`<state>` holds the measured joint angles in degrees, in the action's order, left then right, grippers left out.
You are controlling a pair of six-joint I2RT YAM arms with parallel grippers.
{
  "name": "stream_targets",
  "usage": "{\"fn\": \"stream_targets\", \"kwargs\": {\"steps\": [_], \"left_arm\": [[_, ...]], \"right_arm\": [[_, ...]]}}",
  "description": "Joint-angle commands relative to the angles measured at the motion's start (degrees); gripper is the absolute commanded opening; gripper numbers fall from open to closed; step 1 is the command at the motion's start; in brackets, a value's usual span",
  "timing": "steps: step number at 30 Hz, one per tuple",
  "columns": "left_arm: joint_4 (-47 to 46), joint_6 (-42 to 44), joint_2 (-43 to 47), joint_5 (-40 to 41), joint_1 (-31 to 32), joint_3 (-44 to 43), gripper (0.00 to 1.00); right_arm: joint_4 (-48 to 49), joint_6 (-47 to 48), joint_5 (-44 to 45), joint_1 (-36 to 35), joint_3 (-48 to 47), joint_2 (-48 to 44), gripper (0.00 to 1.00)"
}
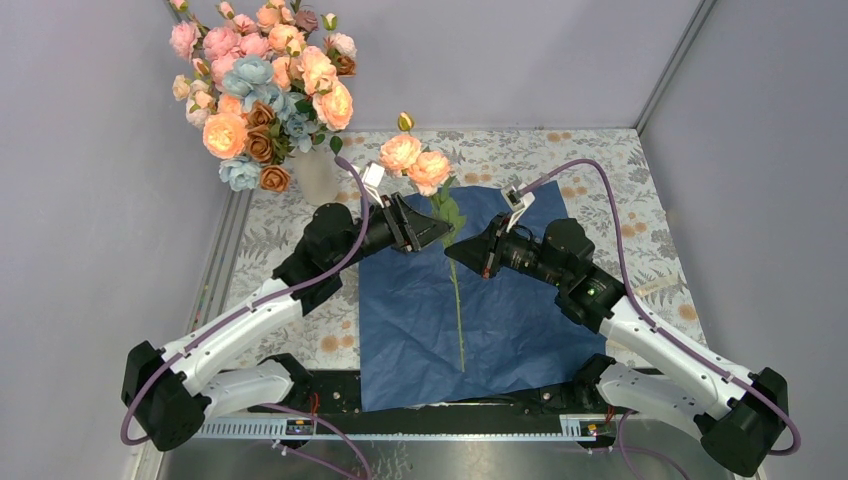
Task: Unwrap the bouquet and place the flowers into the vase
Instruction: Pick up the fake flower from the wrapping paper.
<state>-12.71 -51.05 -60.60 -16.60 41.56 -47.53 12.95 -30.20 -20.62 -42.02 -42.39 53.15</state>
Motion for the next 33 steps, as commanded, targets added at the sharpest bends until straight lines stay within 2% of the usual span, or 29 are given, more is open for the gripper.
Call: {"fn": "stream_targets", "kwargs": {"steps": [1, 5, 9, 20, 23, 33], "left_arm": [[1.07, 0.39, 2.04, 1.36, 0.14, -2.9, 0.59], [4.56, 1.08, 3.72, 4.0, 0.26, -2.81, 0.68], [6.77, 0.39, 4.76, 4.99, 0.54, -2.68, 0.72], [-0.37, -4.71, 0.66, 0.4, 2.21, -2.35, 0.74], [-2.7, -5.29, 0.35, 0.68, 2.16, -2.04, 0.6], [-4.47, -6.38, -1.28, 1.42, 2.21, -2.21, 0.38]], "right_arm": [[2.29, 1.23, 1.77, -0.57, -1.98, -0.82, 0.0], [2.21, 1.65, 3.23, -0.54, -1.69, -1.27, 0.0], [3.11, 1.5, 3.97, -0.54, -1.27, -1.46, 0.0], [3.6, 1.31, 0.48, -0.89, -2.57, 0.1, 0.0], [3.14, 1.46, 0.04, -1.05, -2.61, 0.32, 0.0], [1.22, 2.39, -2.03, -1.41, -3.76, 0.69, 0.0]]}}
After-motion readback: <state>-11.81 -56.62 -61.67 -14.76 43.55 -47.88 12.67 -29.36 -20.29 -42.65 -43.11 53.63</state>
